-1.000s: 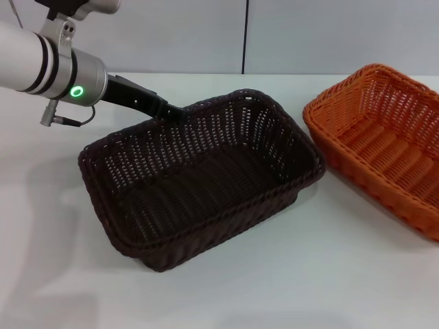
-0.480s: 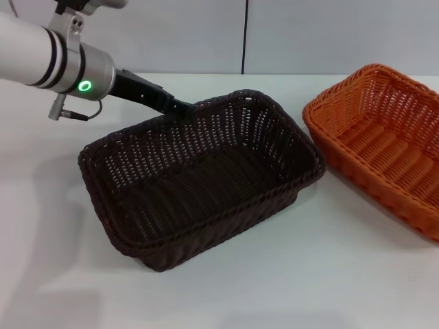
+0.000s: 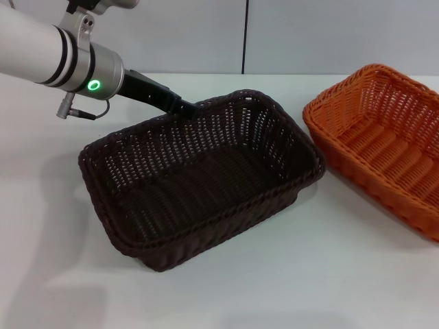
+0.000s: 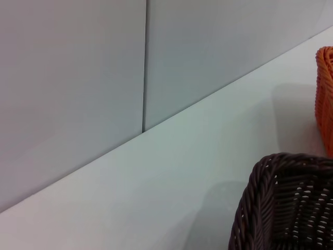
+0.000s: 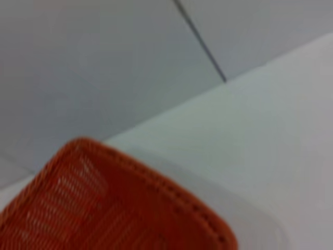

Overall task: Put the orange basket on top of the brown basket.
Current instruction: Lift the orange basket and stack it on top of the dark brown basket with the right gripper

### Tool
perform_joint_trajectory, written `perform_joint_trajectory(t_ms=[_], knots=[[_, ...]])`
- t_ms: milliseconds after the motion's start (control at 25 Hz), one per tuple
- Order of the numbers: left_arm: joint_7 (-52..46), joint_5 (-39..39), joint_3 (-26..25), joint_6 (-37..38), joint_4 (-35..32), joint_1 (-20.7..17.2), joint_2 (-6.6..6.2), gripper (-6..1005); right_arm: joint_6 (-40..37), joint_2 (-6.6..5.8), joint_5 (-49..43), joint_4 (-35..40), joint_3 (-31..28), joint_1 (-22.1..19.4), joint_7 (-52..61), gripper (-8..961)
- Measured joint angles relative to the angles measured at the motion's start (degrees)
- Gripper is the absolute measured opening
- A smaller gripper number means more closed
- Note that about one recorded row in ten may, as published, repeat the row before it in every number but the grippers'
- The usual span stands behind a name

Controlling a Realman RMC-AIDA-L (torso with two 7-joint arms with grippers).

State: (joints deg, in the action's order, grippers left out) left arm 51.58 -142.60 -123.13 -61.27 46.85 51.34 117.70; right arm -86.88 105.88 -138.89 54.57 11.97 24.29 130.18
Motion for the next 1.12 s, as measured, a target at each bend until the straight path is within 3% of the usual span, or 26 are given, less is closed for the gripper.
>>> perform_joint_trajectory(t_ms=[240,480,720,920,1120], knots=[[0.44,0.2,0.0,0.04,-0.59,0.04,-0.02,861,-0.69,-0.09,-1.02,-0.98,1.49,1.12,0.31,542],[0.45,0.29,0.0,0.04,-1.06,-0.27,-0.02,861,1.79,-0.03,-1.11,-4.44,1.71,1.98,0.32,742],[0.46,0.32,-0.22,0.03,-1.48,-0.29,-0.02,861,6.66,-0.4,-1.16,-8.77,4.79,2.94,0.2,838],[0.46,0.32,-0.22,0.02,-1.52,-0.26,0.0,862,10.12,-0.17,-1.03,-9.71,6.68,3.14,-0.48,834],[0.46,0.31,-0.52,0.81,-2.08,-0.3,-0.01,861,11.34,0.23,-0.34,-9.12,6.05,2.58,-2.12,737]])
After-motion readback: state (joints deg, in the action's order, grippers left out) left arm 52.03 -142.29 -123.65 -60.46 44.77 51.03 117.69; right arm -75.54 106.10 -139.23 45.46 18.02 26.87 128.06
